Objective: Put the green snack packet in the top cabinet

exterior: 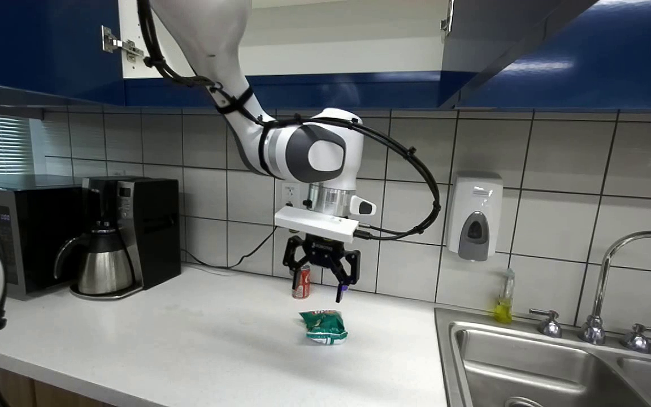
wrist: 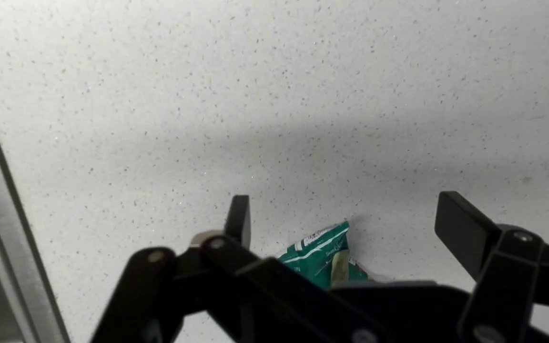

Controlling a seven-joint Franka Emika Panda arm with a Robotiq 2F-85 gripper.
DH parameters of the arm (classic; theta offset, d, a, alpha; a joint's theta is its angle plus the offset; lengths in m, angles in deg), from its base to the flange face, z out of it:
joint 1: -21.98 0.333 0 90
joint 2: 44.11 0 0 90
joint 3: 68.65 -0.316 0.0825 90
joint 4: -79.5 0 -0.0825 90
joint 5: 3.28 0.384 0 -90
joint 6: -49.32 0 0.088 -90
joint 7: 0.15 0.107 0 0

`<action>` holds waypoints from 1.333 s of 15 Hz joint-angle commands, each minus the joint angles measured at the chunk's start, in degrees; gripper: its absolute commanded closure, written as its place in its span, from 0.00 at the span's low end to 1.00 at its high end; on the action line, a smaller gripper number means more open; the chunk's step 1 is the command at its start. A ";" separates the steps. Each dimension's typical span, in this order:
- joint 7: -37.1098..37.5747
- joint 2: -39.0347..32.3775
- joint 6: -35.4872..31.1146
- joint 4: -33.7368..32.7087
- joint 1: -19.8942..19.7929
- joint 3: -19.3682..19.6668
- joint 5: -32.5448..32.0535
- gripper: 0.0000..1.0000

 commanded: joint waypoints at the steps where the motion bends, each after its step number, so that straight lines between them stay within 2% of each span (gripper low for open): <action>1: -5.17 -7.73 -1.10 -6.80 -2.40 -2.84 2.91 0.00; 12: -7.32 -23.47 -1.77 -20.90 -7.91 -10.67 2.43 0.00; 20: -7.12 -31.73 -0.76 -30.49 -9.49 -14.64 1.07 0.00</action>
